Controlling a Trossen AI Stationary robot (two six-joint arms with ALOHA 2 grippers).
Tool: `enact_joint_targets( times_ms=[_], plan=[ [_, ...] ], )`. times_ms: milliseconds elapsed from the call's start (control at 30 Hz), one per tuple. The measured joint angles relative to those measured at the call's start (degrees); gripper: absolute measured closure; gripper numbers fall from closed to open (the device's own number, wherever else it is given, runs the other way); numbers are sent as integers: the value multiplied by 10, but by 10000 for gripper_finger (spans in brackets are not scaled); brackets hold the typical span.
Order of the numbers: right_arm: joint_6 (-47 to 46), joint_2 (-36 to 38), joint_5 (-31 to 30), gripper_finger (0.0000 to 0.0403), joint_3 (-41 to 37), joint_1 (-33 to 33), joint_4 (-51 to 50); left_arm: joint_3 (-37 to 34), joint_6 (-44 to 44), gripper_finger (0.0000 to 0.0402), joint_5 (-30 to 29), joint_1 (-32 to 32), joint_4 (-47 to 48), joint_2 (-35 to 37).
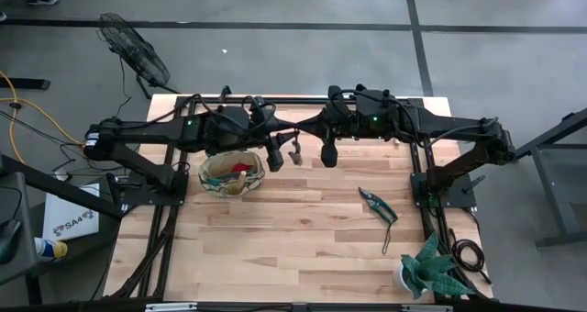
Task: Pick & Place Garden tools in Gardening bag
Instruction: Put the left green shear scissors into the white gardening bag
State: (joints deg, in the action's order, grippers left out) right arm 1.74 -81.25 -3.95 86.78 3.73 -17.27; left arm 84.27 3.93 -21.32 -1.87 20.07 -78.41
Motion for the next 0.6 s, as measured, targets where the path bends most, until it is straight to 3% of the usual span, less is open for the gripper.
enact_joint_targets(
  times_ms=[200, 367, 600],
  plan=[
    [0, 0, 0, 399, 0, 0, 0, -1, 8, 328, 0, 0, 0, 0],
    [0, 0, 1, 399, 0, 0, 0, -1, 8, 388, 1, 0, 1, 0],
    [-2, 0, 11, 399, 0, 0, -1, -1, 8, 398, 1, 0, 4, 0]
  ],
)
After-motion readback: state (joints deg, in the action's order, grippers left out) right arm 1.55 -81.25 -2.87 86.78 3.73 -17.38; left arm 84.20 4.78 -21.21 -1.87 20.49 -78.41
